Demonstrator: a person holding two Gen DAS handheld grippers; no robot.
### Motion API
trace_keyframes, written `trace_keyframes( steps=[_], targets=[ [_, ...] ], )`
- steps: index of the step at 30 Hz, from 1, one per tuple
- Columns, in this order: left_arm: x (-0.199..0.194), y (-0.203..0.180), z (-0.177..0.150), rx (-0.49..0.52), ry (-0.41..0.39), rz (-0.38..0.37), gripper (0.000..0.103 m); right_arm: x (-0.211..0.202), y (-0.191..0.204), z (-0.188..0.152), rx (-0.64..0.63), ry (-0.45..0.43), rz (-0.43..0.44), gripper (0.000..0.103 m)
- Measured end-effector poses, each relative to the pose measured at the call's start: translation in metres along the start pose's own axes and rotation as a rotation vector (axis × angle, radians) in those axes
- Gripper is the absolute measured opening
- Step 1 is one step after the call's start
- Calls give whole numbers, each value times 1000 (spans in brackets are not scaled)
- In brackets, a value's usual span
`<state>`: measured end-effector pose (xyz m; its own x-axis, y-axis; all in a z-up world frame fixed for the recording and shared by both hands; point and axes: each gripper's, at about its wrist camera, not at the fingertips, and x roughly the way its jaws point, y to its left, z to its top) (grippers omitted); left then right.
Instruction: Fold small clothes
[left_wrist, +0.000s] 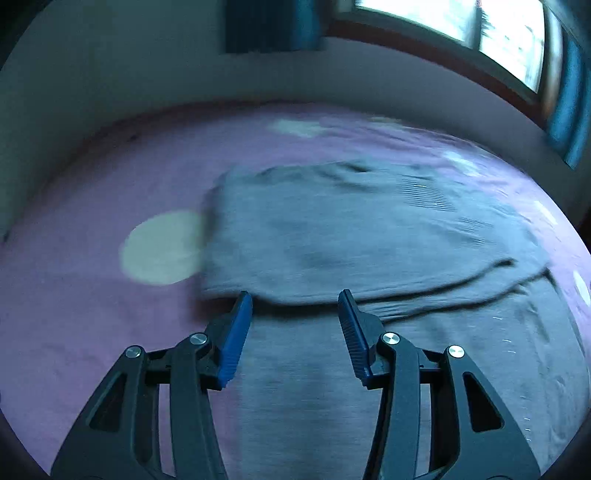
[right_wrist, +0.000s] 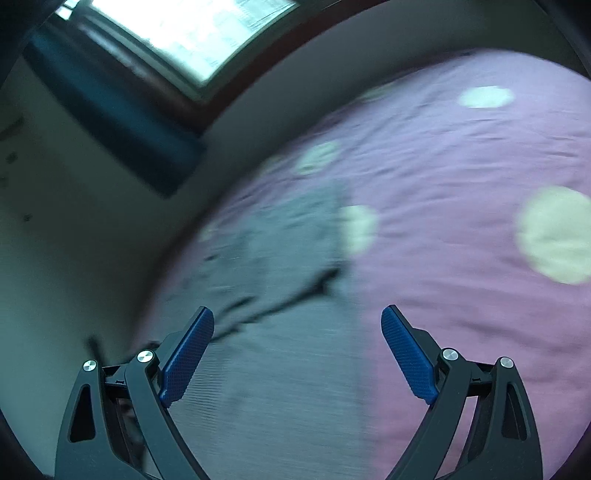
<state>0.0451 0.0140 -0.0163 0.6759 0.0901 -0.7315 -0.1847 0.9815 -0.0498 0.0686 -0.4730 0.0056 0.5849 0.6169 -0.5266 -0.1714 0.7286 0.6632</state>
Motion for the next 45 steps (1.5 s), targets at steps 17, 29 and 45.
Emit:
trace_keyframes(
  steps=[17,29,45],
  targets=[
    [30,49,-5,-218,64,-49,54,206,52,20,17,264,-123,14],
    [29,47,-4,-202,72,-33,61,151,47,46,-88,124,-191,4],
    [20,69,0,-315,58,-176,60,106,-13,37,5,149,-106,41]
  ],
)
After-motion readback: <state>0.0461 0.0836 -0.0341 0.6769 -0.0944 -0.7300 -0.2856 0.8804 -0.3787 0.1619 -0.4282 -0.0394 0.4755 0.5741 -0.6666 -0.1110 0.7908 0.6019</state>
